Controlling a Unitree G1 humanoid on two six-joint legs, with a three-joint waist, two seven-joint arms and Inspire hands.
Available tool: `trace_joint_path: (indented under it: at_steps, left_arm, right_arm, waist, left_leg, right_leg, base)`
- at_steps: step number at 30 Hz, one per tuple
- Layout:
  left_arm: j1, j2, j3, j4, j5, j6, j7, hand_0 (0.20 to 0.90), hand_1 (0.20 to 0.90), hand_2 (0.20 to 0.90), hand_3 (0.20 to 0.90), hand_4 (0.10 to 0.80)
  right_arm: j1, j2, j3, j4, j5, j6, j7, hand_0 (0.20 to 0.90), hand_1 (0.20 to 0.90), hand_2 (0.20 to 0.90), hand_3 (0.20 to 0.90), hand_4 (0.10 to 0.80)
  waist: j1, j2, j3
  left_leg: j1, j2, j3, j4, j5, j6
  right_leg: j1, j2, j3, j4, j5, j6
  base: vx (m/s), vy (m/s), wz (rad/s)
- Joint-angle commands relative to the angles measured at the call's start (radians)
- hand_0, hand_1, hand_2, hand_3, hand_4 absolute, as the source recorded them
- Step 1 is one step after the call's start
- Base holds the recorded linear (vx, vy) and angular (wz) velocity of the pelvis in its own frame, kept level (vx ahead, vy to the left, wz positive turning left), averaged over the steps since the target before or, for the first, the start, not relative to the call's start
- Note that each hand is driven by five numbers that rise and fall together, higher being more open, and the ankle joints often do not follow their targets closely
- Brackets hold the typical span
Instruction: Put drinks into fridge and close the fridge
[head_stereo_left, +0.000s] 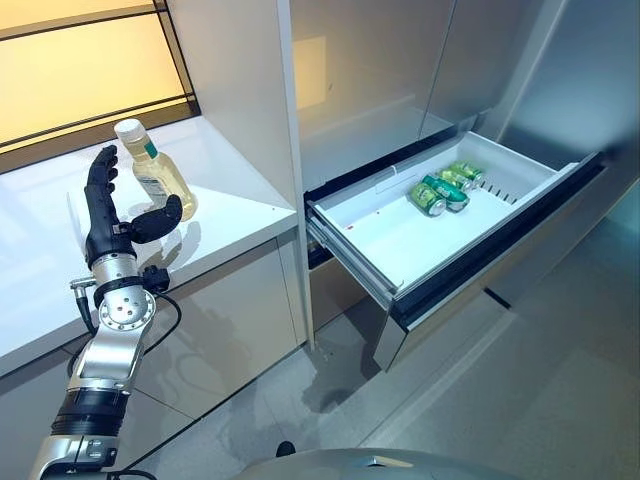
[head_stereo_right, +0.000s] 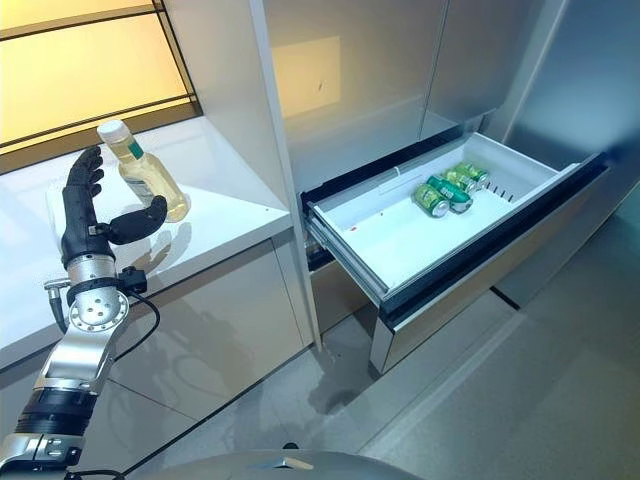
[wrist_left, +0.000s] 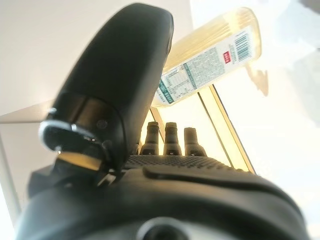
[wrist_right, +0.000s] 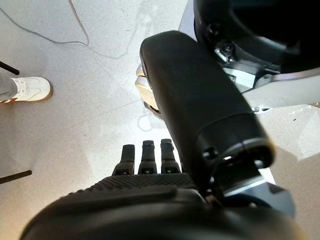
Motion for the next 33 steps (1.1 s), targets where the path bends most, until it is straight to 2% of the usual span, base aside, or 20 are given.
trace_joint_path:
  at_steps: [1,10,16,24,33]
  left_arm:
    - [-0.144,0.037,0.029,0.047,-0.042,-0.049,0.023,0.9,0.9,0.9,0.9,0.8]
    - [-0.185,-0.016,0.019,0.116,-0.278,-0.056,-0.051,0.9,0.9,0.9,0.9,0.8]
    - [-0.213,-0.049,0.041,0.164,-0.481,-0.091,-0.122,0.9,0.9,0.9,0.9,0.8]
    - [-0.245,-0.032,0.06,0.23,-0.484,-0.118,-0.101,0.9,0.9,0.9,0.9,0.8]
    - [-0.29,0.003,0.062,0.224,-0.362,-0.199,-0.021,0.9,0.9,0.9,0.9,0.8]
  right_arm:
    - [-0.099,0.016,-0.03,-0.022,0.027,-0.016,0.008,0.9,0.9,0.9,0.9,0.8]
    - [-0.109,0.014,-0.025,-0.019,0.025,-0.009,0.015,0.9,0.9,0.9,0.9,0.8]
    - [-0.107,0.012,-0.023,-0.024,0.013,-0.003,0.022,0.9,0.9,0.9,0.9,0.8]
    - [-0.1,0.006,-0.017,-0.027,0.002,-0.004,0.029,0.9,0.9,0.9,0.9,0.8]
    - [-0.093,0.005,-0.007,-0.016,0.009,-0.019,0.03,0.9,0.9,0.9,0.9,0.8]
  waist:
    - [-0.003,0.014,-0.005]
    - [-0.015,0.018,-0.011]
    - [-0.027,0.02,-0.015]
    - [-0.039,0.02,-0.022]
    - [-0.045,0.017,-0.027]
  left_leg:
    - [0.075,-0.029,-0.016,0.007,-0.187,0.021]
    - [0.081,-0.029,-0.01,0.007,-0.187,0.023]
    - [0.086,-0.029,-0.003,0.007,-0.189,0.024]
    - [0.089,-0.03,0.006,0.007,-0.191,0.025]
    - [0.09,-0.028,0.012,0.007,-0.195,0.023]
  right_leg:
    - [-0.074,-0.002,0.063,0.018,0.02,0.055]
    - [-0.076,-0.003,0.069,0.024,0.02,0.057]
    - [-0.077,-0.003,0.075,0.026,0.021,0.057]
    - [-0.076,-0.002,0.083,0.024,0.022,0.057]
    - [-0.077,-0.002,0.082,0.023,0.022,0.058]
  base:
    - [0.0,0.0,0.0]
    - [0.006,0.001,-0.01]
    - [0.01,0.001,-0.01]
    - [0.01,0.001,-0.02]
    - [0.008,-0.003,-0.03]
